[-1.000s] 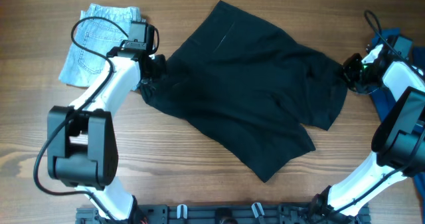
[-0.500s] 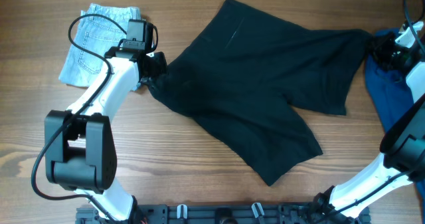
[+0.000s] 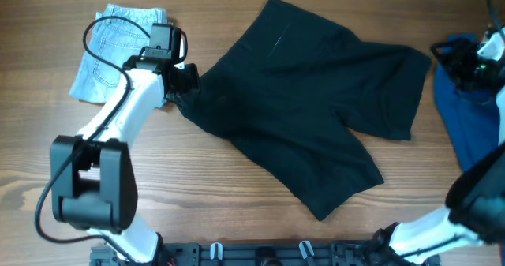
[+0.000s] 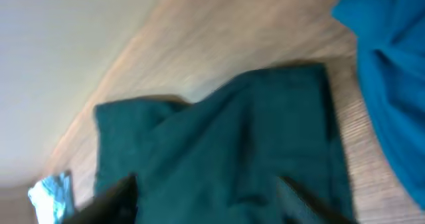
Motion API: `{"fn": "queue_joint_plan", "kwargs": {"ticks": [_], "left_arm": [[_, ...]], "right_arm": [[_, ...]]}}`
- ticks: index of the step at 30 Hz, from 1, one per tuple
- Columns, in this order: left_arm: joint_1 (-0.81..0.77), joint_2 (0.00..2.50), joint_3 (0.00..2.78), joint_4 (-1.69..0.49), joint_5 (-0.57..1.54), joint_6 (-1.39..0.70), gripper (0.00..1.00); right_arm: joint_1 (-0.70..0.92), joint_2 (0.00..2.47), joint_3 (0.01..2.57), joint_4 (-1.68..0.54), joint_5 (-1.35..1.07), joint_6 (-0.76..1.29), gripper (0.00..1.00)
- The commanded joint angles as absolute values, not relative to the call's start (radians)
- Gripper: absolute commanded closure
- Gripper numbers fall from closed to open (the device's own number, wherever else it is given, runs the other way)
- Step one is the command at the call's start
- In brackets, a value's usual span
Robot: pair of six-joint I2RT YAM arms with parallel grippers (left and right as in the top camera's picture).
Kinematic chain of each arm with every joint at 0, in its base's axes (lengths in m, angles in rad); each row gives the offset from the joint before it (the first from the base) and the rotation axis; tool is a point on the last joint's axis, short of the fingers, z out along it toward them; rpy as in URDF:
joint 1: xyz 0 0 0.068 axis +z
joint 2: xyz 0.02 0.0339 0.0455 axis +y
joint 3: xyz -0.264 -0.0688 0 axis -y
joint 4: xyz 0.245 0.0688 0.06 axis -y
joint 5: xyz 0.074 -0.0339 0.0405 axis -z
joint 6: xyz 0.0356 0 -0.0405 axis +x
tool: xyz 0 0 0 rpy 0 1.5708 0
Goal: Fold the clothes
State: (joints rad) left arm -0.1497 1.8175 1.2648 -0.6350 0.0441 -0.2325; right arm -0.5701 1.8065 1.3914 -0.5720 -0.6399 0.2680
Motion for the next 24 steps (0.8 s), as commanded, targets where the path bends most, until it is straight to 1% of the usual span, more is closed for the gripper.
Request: {"fn": "queue_joint_plan", "kwargs": {"ticks": [1, 2, 3, 5, 9, 13, 18, 19, 24], "left_arm": [[-0.155, 1.722, 1.259, -0.611, 0.117, -0.199, 0.79], [-0.156, 1.716, 1.259, -0.585, 0.186, -0.157, 0.92], [-0.161, 1.715, 1.259, -0.546, 0.27, -0.1, 0.96], [-0.179, 1.724, 1.259, -0.474, 0.335, -0.057, 0.96], [-0.212, 1.78, 1.289, -0.362, 0.341, -0.055, 0.96], [-0.215, 1.934, 1.462, -0.355, 0.375, -0.018, 0.96], [-0.24, 2.226, 1.776, -0.407, 0.42, 0.021, 0.95], [-0.263, 2.328, 1.866, -0.419, 0.43, 0.055, 0.95], [-0.314, 2.446, 1.906, -0.377, 0.389, 0.119, 0.94]], "right_arm": [[-0.484, 1.716, 1.409, -0.676, -0.633, 0.239, 0.83], [-0.444, 1.721, 1.404, -0.717, -0.602, 0.239, 0.89], [-0.394, 1.728, 1.399, -0.762, -0.561, 0.24, 0.91], [-0.325, 1.734, 1.399, -0.796, -0.538, 0.234, 0.91], [-0.252, 1.71, 1.399, -0.807, -0.539, 0.231, 0.91], [-0.204, 1.638, 1.399, -0.872, -0.554, 0.164, 0.88], [-0.142, 1.492, 1.399, -0.955, -0.557, 0.145, 0.86], [-0.119, 1.433, 1.399, -0.978, -0.557, 0.161, 0.85], [-0.104, 1.362, 1.399, -1.037, -0.551, 0.187, 0.85]]}}
